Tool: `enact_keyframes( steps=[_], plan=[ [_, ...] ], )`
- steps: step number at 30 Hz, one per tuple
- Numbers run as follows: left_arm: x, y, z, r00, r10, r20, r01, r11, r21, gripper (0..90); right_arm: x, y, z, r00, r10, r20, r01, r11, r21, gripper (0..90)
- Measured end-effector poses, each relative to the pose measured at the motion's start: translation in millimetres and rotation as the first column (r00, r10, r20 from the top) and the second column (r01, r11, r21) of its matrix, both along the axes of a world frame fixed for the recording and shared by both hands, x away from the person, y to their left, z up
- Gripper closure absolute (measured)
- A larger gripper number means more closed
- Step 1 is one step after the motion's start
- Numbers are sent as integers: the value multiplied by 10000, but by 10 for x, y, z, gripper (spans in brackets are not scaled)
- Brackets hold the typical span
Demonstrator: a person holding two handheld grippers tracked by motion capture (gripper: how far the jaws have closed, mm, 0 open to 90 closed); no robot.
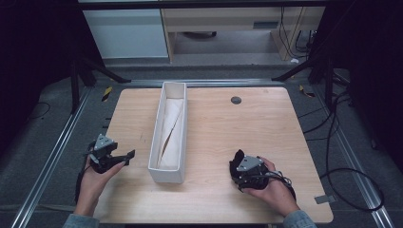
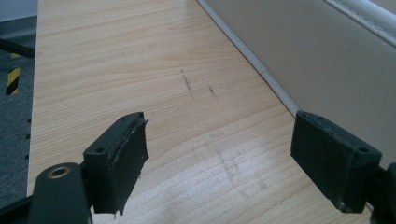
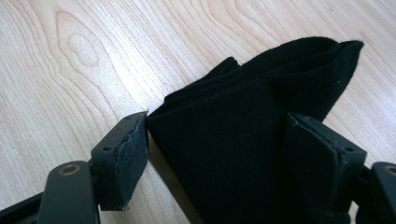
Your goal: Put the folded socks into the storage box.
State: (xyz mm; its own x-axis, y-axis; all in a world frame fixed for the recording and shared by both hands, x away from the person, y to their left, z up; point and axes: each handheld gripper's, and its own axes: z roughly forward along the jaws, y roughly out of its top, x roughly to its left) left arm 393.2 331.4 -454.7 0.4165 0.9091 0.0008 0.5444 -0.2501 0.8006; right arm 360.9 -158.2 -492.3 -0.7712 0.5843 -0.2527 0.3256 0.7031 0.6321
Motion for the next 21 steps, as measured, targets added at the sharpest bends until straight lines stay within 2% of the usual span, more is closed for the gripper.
enact_keyframes(
  steps=[17,21],
  plan=[
    [2,-34,-26,9998,-119,-170,118,9999,-73,180,54,-11,-30,9999,-102,78,102,9999,-11,256],
    [5,-32,-30,9997,-144,-203,143,9999,-52,181,69,5,-10,9999,-151,13,151,9996,-218,307]
  ],
)
